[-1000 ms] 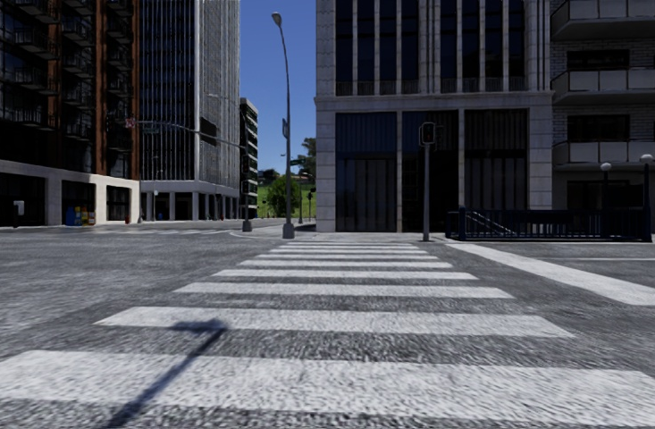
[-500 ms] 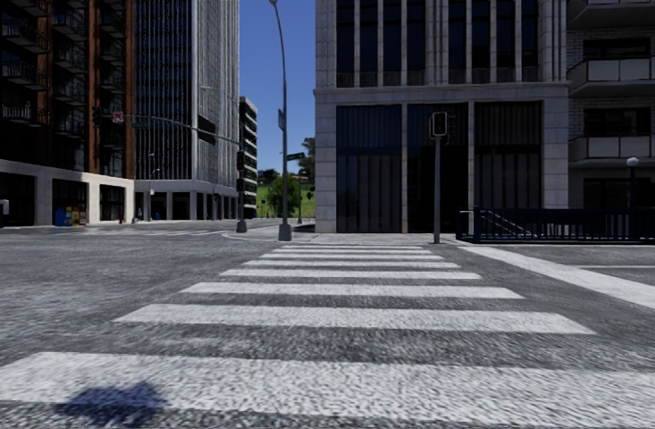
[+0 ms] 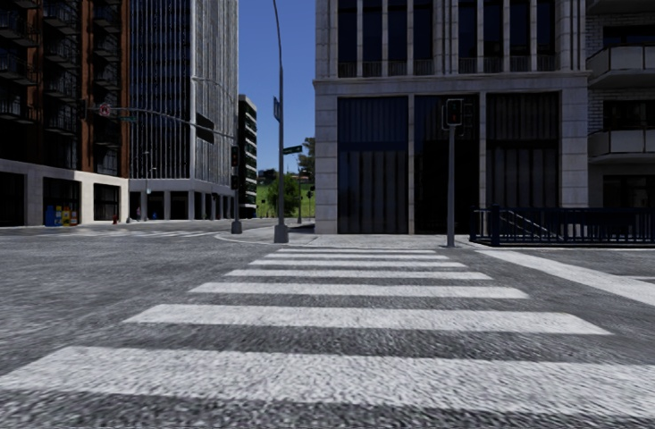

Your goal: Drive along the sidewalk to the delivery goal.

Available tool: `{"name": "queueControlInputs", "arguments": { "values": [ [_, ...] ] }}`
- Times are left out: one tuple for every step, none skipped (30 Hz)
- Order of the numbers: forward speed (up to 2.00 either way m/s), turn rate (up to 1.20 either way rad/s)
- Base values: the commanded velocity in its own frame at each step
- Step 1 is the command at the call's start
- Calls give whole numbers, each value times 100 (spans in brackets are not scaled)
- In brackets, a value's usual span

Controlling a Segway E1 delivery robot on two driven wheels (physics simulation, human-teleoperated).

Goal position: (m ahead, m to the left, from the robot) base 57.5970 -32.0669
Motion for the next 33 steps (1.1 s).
{"name": "queueControlInputs", "arguments": {
  "values": [
    [200, 0],
    [200, 0],
    [200, 0],
    [200, 0],
    [200, 0],
    [200, 0],
    [200, 0],
    [200, 0],
    [200, 0],
    [200, 0],
    [200, 0],
    [200, 0],
    [200, 0],
    [200, 0],
    [200, 0],
    [200, 0],
    [200, 0],
    [200, 0],
    [200, 0],
    [200, 0],
    [200, 0],
    [200, 0],
    [200, 0],
    [200, 0],
    [200, 0],
    [200, 0],
    [200, 0],
    [200, 0],
    [200, 0],
    [200, 0],
    [200, 0],
    [200, 0],
    [200, 0]
  ]
}}
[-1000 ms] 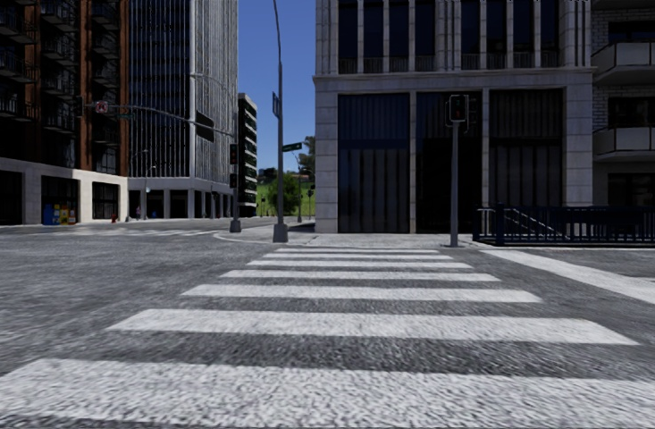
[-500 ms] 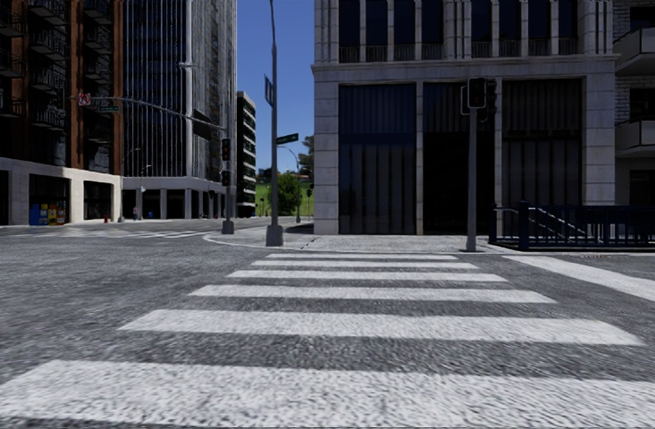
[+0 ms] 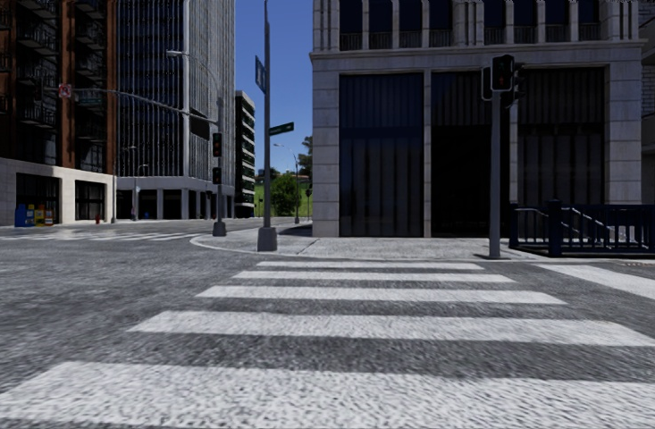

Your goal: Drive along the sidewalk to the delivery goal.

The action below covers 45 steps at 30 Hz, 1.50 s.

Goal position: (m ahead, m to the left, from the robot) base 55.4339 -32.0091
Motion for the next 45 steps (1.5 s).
{"name": "queueControlInputs", "arguments": {
  "values": [
    [200, 0],
    [200, 0],
    [200, 0],
    [200, 0],
    [200, 0],
    [200, 0],
    [200, 0],
    [200, 0],
    [200, 0],
    [200, 0],
    [200, 0],
    [200, 0],
    [200, 0],
    [200, 0],
    [200, 0],
    [200, 0],
    [200, 0],
    [200, 0],
    [200, 0],
    [200, 0],
    [200, 0],
    [200, 0],
    [200, 0],
    [200, 0],
    [200, 0],
    [200, 0],
    [200, 0],
    [200, 0],
    [200, 0],
    [200, 0],
    [200, 0],
    [200, 0],
    [200, 0],
    [200, 0],
    [200, 0],
    [200, 0],
    [200, 0],
    [200, 0],
    [200, 0],
    [200, 0],
    [200, 0],
    [200, 0],
    [200, 0],
    [200, 0],
    [200, 0]
  ]
}}
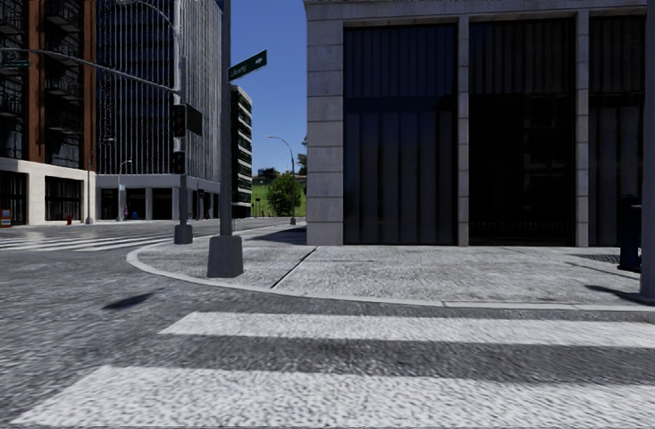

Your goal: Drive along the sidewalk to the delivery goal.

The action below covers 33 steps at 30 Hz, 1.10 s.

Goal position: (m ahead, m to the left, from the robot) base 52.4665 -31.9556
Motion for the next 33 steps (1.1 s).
{"name": "queueControlInputs", "arguments": {
  "values": [
    [200, 0],
    [200, 0],
    [200, 0],
    [200, 0],
    [200, 0],
    [200, 0],
    [200, 0],
    [200, 0],
    [200, 0],
    [200, 0],
    [200, 0],
    [200, 0],
    [200, 0],
    [200, 0],
    [200, 0],
    [200, 0],
    [200, 0],
    [200, 0],
    [200, 0],
    [200, 0],
    [200, 0],
    [200, 0],
    [200, 0],
    [200, 0],
    [200, 0],
    [200, 0],
    [200, 0],
    [200, 0],
    [200, 0],
    [200, 0],
    [200, 0],
    [200, 0],
    [200, 0]
  ]
}}
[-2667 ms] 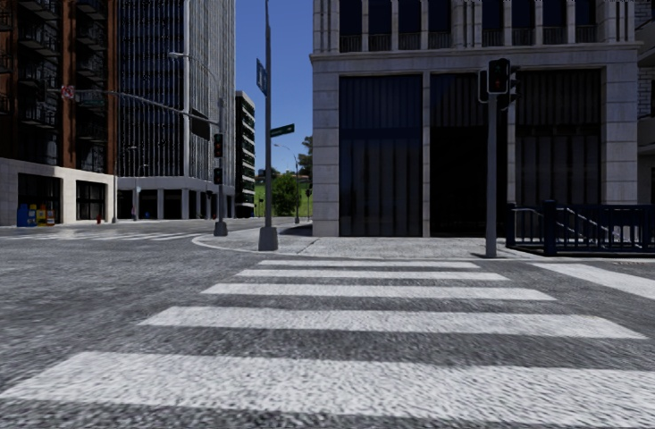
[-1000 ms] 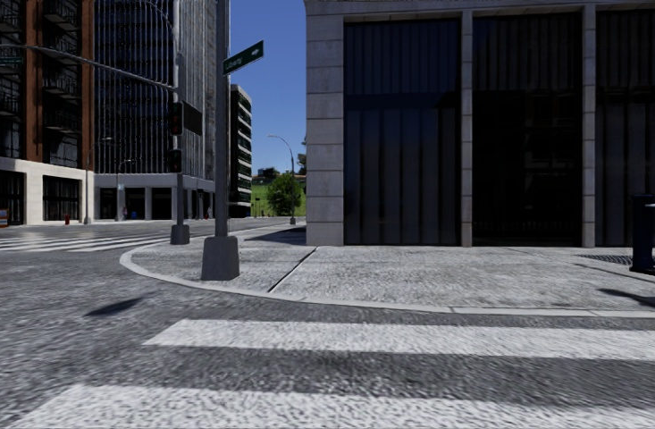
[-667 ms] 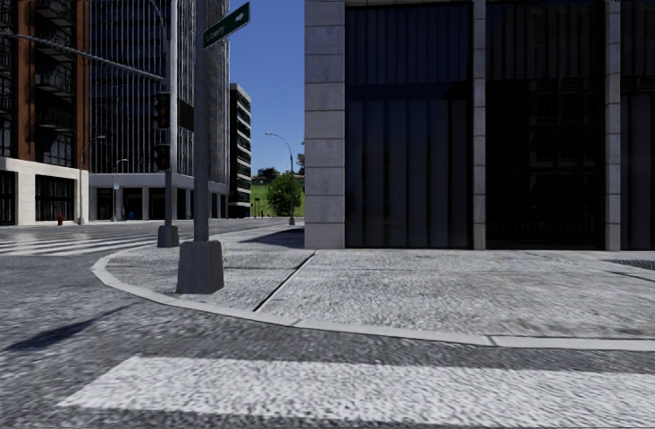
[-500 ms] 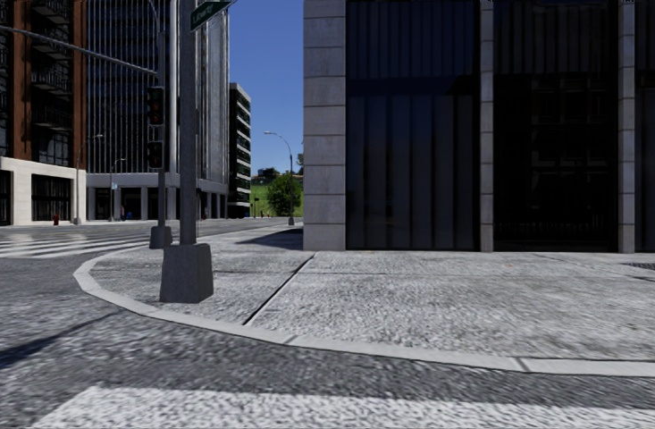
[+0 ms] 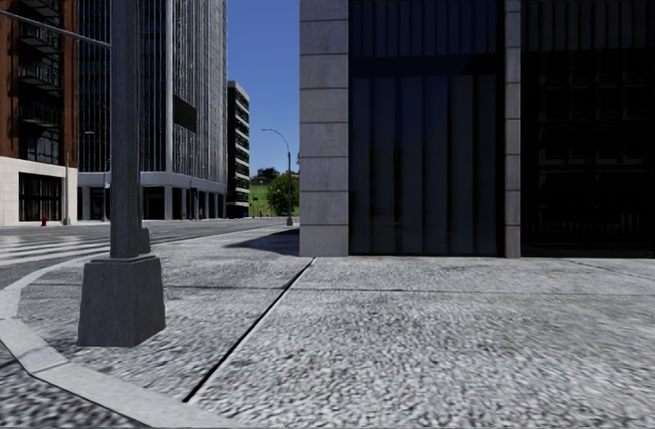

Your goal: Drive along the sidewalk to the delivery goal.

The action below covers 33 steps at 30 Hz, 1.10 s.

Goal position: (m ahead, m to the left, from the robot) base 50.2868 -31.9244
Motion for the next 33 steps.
{"name": "queueControlInputs", "arguments": {
  "values": [
    [200, 0],
    [200, 0],
    [200, 0],
    [198, 4],
    [198, 4],
    [192, 9],
    [181, 12],
    [170, 15],
    [162, 17],
    [162, 17],
    [156, 22],
    [154, 26],
    [152, 28],
    [151, 29],
    [151, 29],
    [151, 29],
    [151, 29],
    [151, 29],
    [151, 29],
    [151, 29],
    [146, 29],
    [144, 30],
    [144, 30],
    [144, 30],
    [144, 30],
    [144, 31],
    [144, 31],
    [144, 31],
    [144, 31],
    [144, 31],
    [144, 31],
    [144, 31],
    [144, 31]
  ]
}}
